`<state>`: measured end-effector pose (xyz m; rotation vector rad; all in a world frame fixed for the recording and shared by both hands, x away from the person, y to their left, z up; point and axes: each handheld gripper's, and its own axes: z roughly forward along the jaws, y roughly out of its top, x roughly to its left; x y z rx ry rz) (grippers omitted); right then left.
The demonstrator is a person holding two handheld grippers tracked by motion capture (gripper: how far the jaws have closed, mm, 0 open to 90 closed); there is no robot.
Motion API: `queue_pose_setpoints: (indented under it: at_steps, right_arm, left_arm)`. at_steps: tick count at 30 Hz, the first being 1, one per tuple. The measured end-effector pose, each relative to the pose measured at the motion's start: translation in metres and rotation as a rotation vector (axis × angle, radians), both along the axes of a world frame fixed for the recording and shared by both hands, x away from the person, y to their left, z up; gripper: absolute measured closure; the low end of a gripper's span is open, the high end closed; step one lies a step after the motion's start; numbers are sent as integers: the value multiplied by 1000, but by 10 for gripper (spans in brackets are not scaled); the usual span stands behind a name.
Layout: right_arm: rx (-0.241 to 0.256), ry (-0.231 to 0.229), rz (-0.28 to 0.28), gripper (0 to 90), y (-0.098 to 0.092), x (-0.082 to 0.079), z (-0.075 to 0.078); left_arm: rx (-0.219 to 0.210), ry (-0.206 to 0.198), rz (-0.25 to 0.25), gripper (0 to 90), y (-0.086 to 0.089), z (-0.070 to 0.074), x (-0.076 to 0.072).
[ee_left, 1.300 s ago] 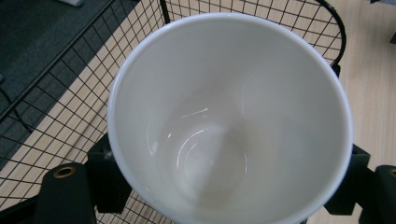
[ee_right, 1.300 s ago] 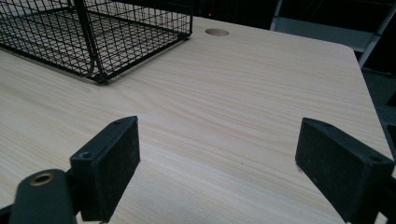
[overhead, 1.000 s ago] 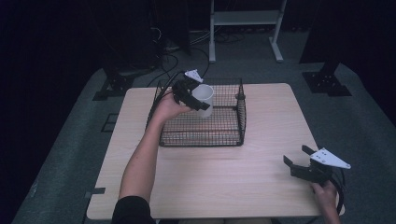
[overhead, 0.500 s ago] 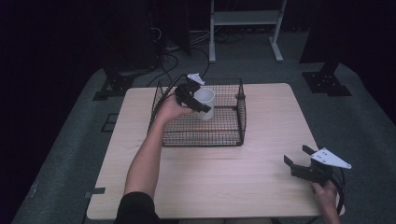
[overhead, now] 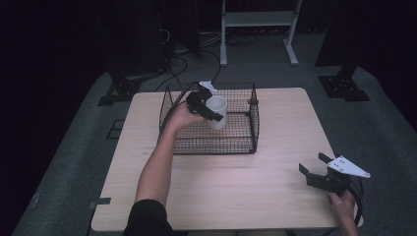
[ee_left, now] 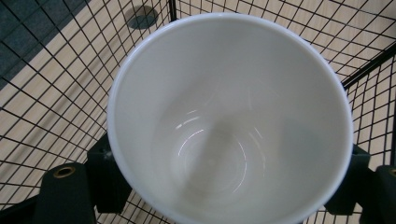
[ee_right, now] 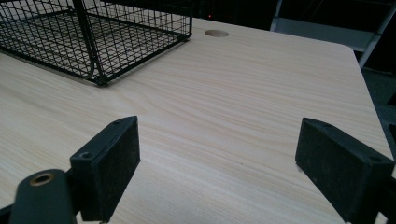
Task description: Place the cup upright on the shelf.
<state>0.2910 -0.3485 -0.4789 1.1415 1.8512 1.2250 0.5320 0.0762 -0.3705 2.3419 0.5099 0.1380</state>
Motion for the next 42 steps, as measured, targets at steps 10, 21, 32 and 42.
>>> queue_pose_setpoints:
  at_steps: [10, 21, 32, 42]
  right_arm:
    - [2, -1, 0, 131, 0, 0, 0]
    - [-2, -1, 0, 131, 0, 0, 0]
    - [-1, -1, 1, 131, 0, 0, 0]
    - [0, -2, 1, 131, 0, 0, 0]
  left_arm:
    - [12, 31, -6, 210, -6, -12, 6]
    - [36, 42, 0, 210, -6, -20, 8]
    - [88, 72, -13, 210, -10, -36, 9]
    - [98, 86, 0, 208, -5, -36, 10]
